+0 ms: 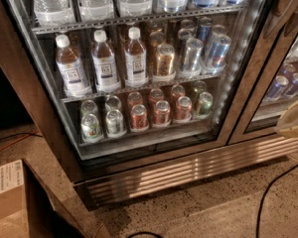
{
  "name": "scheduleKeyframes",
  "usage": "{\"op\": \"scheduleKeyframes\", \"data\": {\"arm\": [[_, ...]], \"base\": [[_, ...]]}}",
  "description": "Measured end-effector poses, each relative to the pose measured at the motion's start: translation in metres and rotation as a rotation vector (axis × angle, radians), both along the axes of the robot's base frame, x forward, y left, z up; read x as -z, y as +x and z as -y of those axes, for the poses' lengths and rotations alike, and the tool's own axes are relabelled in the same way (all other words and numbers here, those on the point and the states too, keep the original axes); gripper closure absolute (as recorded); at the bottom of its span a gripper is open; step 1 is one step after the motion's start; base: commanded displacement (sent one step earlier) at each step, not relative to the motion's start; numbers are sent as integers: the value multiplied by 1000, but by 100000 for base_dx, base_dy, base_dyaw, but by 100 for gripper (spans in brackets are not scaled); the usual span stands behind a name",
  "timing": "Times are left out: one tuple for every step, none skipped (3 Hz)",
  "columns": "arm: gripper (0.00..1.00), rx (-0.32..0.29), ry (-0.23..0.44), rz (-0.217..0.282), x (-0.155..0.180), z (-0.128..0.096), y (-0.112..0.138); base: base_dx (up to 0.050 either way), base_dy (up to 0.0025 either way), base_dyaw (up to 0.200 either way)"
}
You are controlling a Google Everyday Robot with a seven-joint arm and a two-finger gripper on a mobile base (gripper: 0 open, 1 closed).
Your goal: Close left fridge door
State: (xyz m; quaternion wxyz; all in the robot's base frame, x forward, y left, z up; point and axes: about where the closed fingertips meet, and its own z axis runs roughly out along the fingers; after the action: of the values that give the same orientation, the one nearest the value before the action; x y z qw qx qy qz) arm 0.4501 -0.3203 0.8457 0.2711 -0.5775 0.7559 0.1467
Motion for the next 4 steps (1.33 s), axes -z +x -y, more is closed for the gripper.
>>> {"op": "scheduleKeyframes", "data": {"arm": [[100, -63, -52, -16, 5, -36, 4], [100, -153, -115, -24, 10, -85, 2], [100, -206, -151, -29, 13, -114, -1], [100, -206, -151, -29, 13, -114, -1]], "base": [[0, 0, 0], [0, 0, 0], [0, 0, 0], [0, 0, 0]]}}
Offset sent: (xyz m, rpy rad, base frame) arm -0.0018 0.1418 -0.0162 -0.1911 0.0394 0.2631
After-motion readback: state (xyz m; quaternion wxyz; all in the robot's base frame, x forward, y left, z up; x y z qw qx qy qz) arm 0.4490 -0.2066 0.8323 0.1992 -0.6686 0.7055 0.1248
